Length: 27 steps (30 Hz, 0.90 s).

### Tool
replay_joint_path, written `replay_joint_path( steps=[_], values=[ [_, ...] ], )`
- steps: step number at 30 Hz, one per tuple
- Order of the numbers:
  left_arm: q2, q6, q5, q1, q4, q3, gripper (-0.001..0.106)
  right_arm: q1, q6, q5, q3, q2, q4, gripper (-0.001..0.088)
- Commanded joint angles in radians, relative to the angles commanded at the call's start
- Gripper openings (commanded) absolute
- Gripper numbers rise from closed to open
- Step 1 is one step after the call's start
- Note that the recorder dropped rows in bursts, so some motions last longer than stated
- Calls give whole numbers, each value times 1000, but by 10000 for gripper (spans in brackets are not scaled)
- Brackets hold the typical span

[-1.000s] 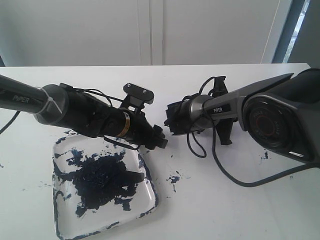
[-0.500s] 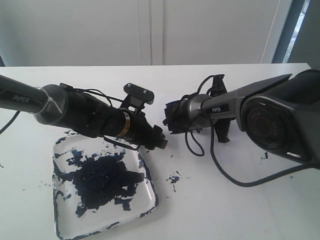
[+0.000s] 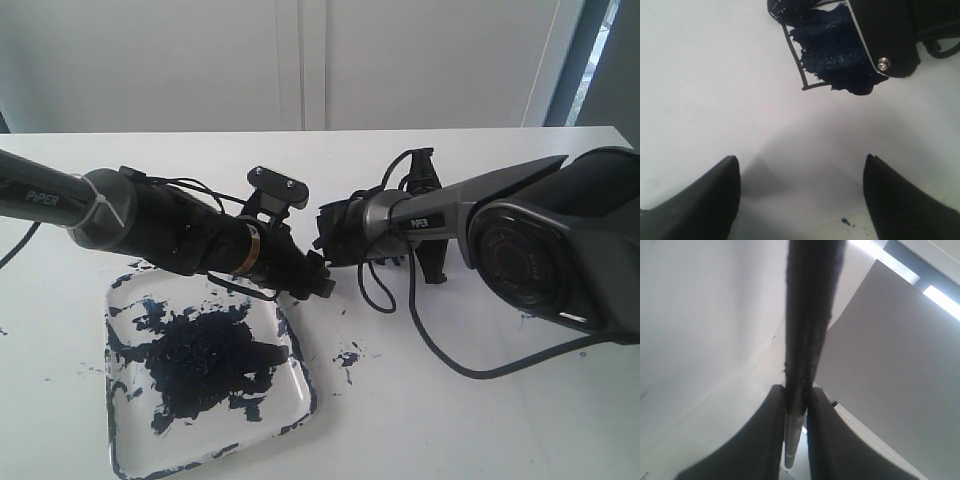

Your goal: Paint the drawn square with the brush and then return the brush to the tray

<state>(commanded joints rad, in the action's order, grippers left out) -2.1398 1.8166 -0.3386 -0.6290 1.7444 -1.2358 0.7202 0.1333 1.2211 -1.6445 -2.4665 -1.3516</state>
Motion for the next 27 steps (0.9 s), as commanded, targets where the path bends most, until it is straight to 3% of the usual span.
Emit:
replay_joint_path(
  steps=[17,27],
  values=[
    [0,2,47,0,0,0,722,20,-26,0,0,0,104,0],
    [0,4,55,0,0,0,722,62,-45,0,0,19,180,0]
  ],
)
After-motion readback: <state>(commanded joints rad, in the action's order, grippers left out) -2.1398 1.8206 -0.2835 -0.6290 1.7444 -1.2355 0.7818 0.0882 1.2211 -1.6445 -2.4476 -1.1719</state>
